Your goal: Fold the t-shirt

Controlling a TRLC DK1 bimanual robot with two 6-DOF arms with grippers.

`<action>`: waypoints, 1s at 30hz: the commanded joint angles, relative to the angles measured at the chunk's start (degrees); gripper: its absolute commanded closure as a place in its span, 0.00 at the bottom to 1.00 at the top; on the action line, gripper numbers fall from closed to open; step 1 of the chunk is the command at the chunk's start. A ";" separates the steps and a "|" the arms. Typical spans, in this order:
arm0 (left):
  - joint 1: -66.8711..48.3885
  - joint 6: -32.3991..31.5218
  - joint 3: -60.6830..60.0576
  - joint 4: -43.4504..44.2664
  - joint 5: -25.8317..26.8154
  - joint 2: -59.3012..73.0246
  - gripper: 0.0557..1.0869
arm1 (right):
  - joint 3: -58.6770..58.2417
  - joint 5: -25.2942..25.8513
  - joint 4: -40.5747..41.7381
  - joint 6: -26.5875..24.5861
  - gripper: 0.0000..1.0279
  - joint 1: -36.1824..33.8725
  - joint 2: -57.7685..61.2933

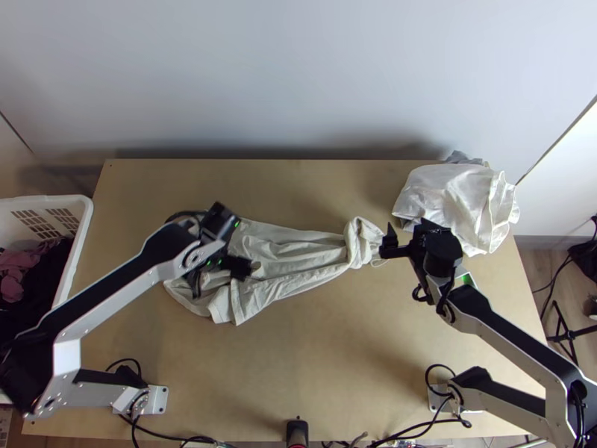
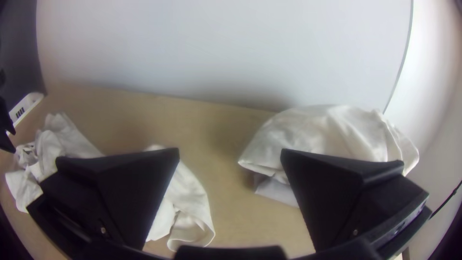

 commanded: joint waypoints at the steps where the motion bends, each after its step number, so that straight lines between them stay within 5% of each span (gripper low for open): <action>1: -2.96 -6.14 -12.36 0.32 3.48 -5.80 0.04 | 1.26 0.31 -0.30 -0.53 0.05 2.03 1.87; 6: -4.28 -11.24 -16.41 2.87 9.54 -5.71 0.04 | 1.44 1.89 -0.21 -0.26 0.05 4.76 2.83; 17: -0.50 -16.16 -15.61 11.57 9.90 -5.01 0.04 | 1.70 4.44 -1.17 -0.53 0.05 6.69 2.13; 30: -0.76 -16.69 -13.86 12.19 14.03 -1.32 0.04 | 1.88 7.25 -1.61 -0.53 0.05 8.45 3.10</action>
